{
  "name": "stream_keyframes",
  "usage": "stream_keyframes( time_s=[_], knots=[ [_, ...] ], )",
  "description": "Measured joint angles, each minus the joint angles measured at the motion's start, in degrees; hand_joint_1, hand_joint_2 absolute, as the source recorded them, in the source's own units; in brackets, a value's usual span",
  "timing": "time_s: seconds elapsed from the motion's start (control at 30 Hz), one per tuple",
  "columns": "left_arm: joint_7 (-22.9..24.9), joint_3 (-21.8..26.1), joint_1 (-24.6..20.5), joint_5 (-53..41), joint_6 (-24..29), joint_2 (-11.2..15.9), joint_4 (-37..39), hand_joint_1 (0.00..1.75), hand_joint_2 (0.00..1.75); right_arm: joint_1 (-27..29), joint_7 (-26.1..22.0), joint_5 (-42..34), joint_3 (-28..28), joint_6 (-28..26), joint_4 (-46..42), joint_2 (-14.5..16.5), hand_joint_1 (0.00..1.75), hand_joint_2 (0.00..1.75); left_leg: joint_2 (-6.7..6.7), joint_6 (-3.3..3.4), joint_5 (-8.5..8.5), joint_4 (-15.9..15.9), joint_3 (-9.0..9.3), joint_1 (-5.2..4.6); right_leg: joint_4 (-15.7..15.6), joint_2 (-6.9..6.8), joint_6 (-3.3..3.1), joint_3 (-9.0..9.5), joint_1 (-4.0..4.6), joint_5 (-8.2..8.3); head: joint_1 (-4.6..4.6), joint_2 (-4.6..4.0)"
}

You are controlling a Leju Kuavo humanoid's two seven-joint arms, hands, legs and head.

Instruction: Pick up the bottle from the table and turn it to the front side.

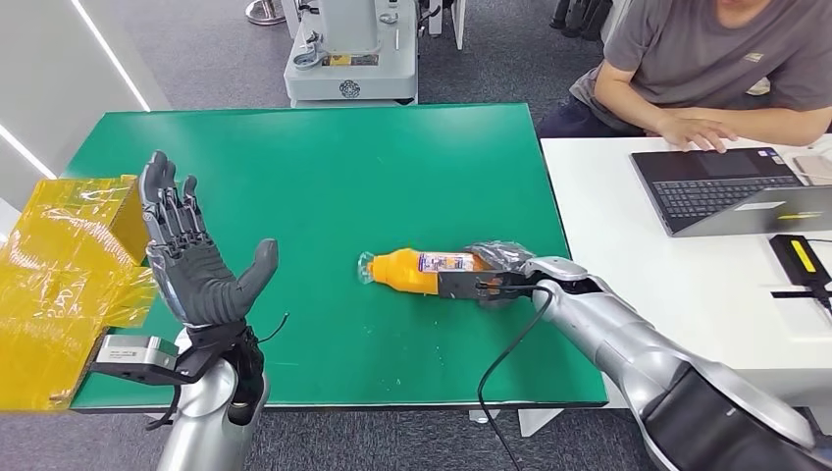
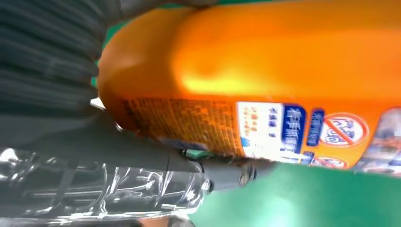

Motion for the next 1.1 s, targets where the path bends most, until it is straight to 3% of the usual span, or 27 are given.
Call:
stream_keyframes(
  time_s=[0.03,0.5,0.7,0.9,1.1],
  knots=[
    [0.0,0.0,0.0,0.0,0.0,0.0,0.1,0.00,1.75,0.0,0.0,0.0,-0.1,-0.1,0.0,-0.1,1.75,1.75,0.00,0.00,0.00,0.0,0.00,0.00,0.0,0.00,0.00,0.00,0.00,0.00,0.00,0.00],
    [-0.3,0.0,-0.7,0.9,0.2,0.0,1.2,0.00,1.75,0.9,-1.2,1.1,-2.4,-2.0,-1.1,-0.5,1.75,1.75,-0.01,0.00,0.00,0.0,-0.03,0.00,0.0,-0.01,0.00,0.01,0.00,0.00,-0.01,0.00],
    [-0.4,0.0,-0.6,0.9,1.0,0.0,1.2,0.00,1.75,2.2,-1.4,2.3,-7.5,-16.7,-3.7,1.6,1.75,1.75,0.07,0.00,0.00,0.0,-0.03,0.01,0.0,0.07,0.00,-0.01,0.01,0.00,-0.02,0.00],
    [-0.4,0.0,-0.6,0.9,1.3,-0.2,1.2,0.00,1.75,6.4,-2.5,2.5,-15.1,-29.1,-11.8,3.4,1.75,1.75,-0.09,-0.01,0.00,0.0,-0.06,0.02,0.0,-0.10,0.02,-0.01,0.02,-0.03,-0.01,0.00],
    [-0.4,0.0,-0.8,1.3,1.5,-0.6,1.2,0.00,1.75,9.8,-2.8,2.7,-19.8,-31.8,-18.3,3.7,1.75,1.75,-0.07,0.00,0.00,0.0,-0.07,0.00,0.0,-0.07,0.02,-0.01,0.00,-0.02,-0.01,0.00]
  ],
)
